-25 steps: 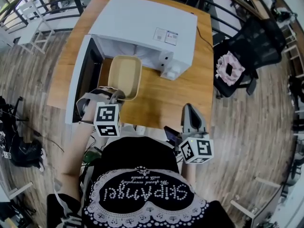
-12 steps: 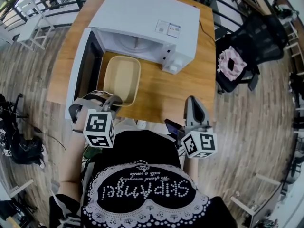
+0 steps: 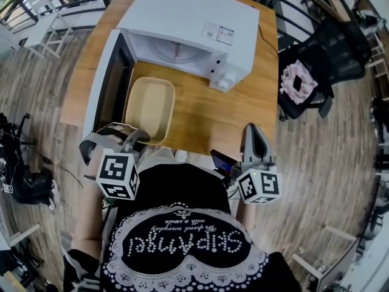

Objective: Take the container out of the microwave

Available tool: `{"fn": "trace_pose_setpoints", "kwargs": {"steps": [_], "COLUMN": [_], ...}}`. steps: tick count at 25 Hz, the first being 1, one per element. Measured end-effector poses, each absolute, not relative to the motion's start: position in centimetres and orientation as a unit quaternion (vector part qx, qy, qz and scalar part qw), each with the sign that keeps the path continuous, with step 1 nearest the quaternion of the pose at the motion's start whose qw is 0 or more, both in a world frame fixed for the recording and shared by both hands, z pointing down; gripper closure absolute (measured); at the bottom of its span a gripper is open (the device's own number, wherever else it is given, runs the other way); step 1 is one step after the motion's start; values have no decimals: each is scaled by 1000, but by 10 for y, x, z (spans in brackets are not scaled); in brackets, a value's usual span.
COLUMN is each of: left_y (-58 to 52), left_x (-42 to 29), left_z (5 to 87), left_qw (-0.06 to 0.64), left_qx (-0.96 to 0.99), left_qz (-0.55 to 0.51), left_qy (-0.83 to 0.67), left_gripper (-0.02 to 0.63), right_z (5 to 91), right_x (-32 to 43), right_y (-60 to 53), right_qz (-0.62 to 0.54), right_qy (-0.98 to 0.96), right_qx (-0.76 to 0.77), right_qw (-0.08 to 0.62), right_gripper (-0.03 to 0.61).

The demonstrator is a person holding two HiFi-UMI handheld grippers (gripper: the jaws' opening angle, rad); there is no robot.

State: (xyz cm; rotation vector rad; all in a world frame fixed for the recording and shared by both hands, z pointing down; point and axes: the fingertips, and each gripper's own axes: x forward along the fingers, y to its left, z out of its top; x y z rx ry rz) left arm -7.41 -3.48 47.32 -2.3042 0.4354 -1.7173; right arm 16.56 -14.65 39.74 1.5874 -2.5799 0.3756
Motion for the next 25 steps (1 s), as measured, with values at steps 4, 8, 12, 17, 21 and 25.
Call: {"fn": "trace_pose_setpoints", "kwargs": {"steps": [4, 8, 12, 17, 21, 25], "left_y": [-20, -7, 0, -1, -6, -5], "left_x": [-73, -69, -70, -71, -69, -70], "left_z": [472, 476, 482, 482, 481, 482], "left_qw": [103, 85, 75, 73, 79, 74], "left_qx": [-792, -794, -788, -784, -783, -782], "left_qz": [-583, -584, -594, -597, -597, -600], "left_qy": [147, 145, 142, 149, 154, 151], "left_gripper": [589, 589, 589, 589, 588, 588], "right_z": [397, 398, 399, 401, 403, 403], "right_x": [172, 175, 173, 173, 174, 173], "right_y": [-144, -144, -145, -147, -150, -152], "right_qz": [119, 119, 119, 121, 121, 122], "right_qy": [-845, -846, -850, -852, -853, -852], "right_qx": [520, 517, 512, 508, 506, 507], "right_qw": [46, 46, 44, 45, 46, 46], "right_gripper": [545, 545, 545, 545, 545, 545]}}
